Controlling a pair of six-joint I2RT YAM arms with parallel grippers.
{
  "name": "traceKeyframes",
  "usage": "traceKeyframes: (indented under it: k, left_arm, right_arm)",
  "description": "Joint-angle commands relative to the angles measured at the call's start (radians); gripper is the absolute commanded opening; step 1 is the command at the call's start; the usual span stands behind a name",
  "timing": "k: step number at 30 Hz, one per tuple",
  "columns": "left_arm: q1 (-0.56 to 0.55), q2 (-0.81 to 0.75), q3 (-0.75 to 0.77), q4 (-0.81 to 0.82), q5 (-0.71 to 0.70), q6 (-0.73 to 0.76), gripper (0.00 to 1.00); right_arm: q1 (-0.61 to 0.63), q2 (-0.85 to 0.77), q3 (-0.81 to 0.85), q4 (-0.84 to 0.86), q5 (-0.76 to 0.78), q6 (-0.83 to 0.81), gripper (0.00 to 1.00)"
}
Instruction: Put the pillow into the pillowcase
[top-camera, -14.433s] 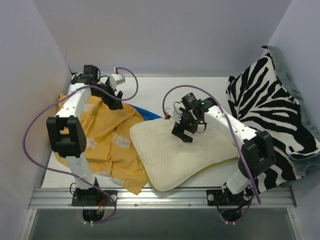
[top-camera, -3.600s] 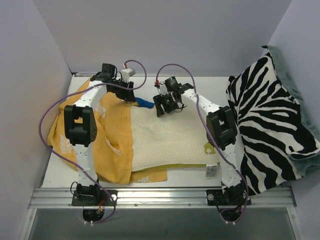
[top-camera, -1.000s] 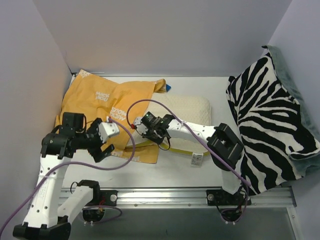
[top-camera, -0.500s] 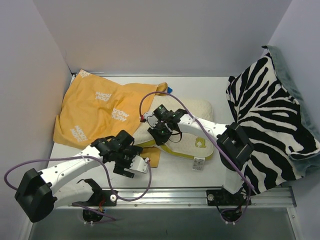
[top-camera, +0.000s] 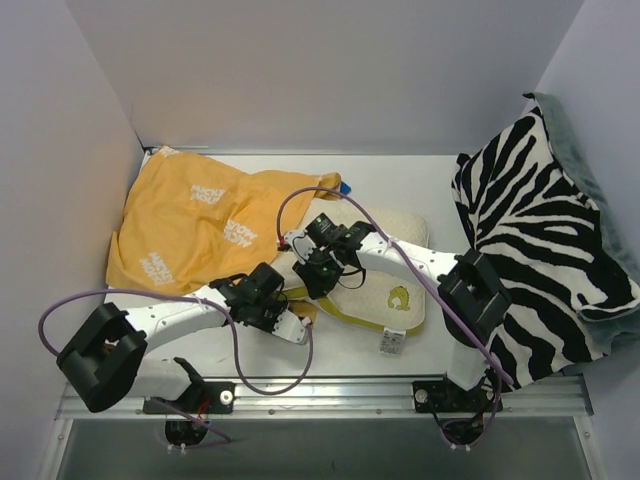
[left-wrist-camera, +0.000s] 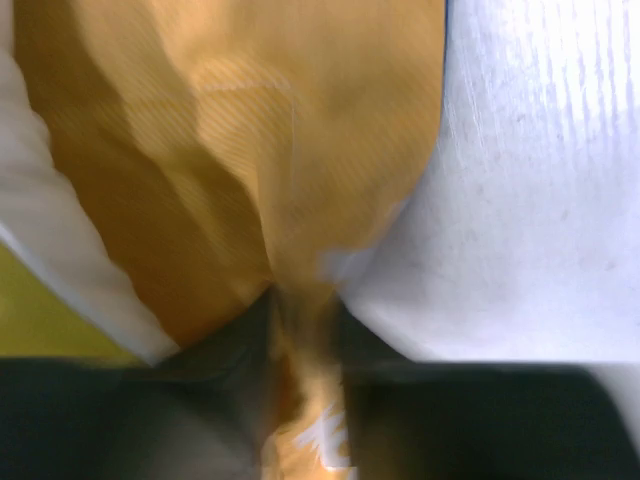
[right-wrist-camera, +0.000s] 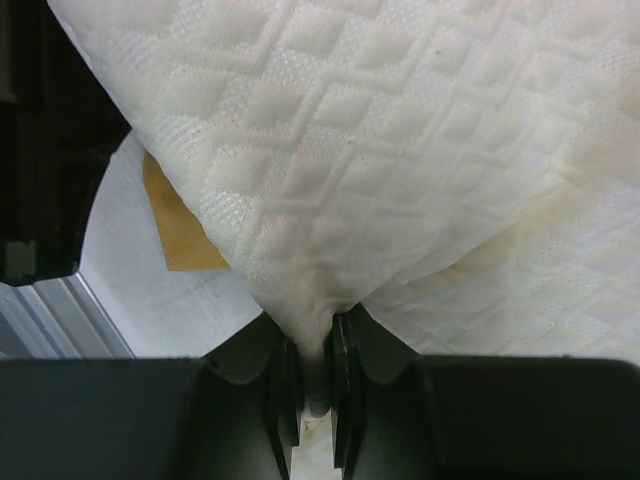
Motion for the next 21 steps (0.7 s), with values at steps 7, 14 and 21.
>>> traceKeyframes:
  k: [7, 14, 21]
  left_arm:
    - [-0.3, -0.023, 0.319, -0.135, 0.221, -0.147, 0.0]
    - [-0.431, -0.02, 0.417, -0.174, 0.288, -0.241, 0.0]
    - [-0.423, -0.11, 0.381, -0.172, 0.2, -0.418, 0.3]
  right_arm:
    - [-0.021, 0.043, 0.203, -0.063, -0.233, 0.065, 0.0]
    - [-0.027, 0.204, 0.357, -0.066, -0.35, 0.13, 0.0]
    - [-0.039, 0.327, 0.273, 0.025, -0.393, 0.262, 0.02]
